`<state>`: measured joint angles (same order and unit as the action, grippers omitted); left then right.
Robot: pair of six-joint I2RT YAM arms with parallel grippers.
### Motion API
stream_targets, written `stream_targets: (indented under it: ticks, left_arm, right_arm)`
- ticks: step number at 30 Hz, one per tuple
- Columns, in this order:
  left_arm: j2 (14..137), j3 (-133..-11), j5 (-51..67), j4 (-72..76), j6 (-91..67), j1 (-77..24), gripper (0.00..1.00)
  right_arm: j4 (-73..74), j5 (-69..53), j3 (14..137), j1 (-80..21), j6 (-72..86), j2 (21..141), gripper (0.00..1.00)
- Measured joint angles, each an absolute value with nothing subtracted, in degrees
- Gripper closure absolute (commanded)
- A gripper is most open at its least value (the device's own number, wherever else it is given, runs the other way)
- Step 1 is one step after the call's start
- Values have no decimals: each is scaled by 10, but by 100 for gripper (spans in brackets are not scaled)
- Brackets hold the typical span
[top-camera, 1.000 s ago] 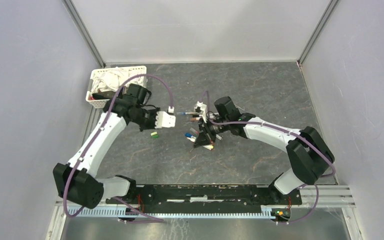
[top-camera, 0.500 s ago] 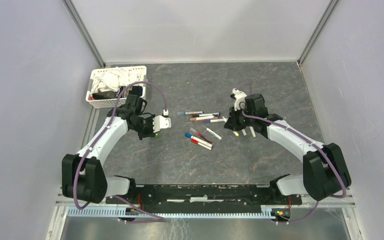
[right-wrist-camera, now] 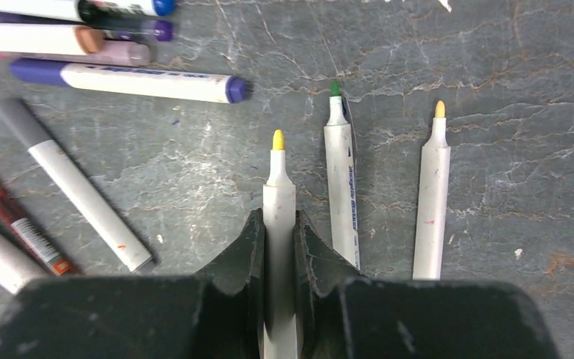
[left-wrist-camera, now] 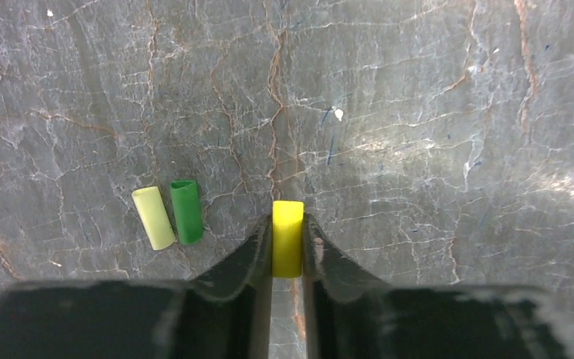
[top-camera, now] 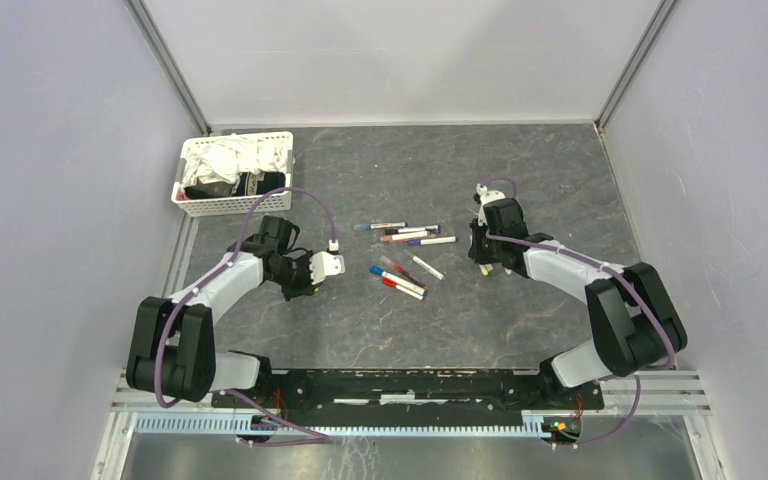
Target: Open the pen caps
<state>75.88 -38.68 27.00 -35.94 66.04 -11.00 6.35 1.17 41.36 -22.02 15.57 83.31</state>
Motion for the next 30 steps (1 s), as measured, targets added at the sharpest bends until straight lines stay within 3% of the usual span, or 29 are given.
stream_targets:
  ticks: [2,12,19,26,30]
  left_arm:
    - [761,-381,267,-347,657,-110,57]
    - [757,-386,271,-349,639,-110,28]
    - [747,-486,303,-407,602,-110,21]
    - [746,-619,333,-465,549,-110,19]
    - [739,-658,350,-484,534,-110,14]
  right_arm:
    - [56,19,413,-220,159,852,88]
    - [32,48,414,-220,163,891,73]
    - [26,66,414,-220,161,893,66]
    - [27,77,406,-217,154,884,78]
    - [42,88,396,-202,146,867,78]
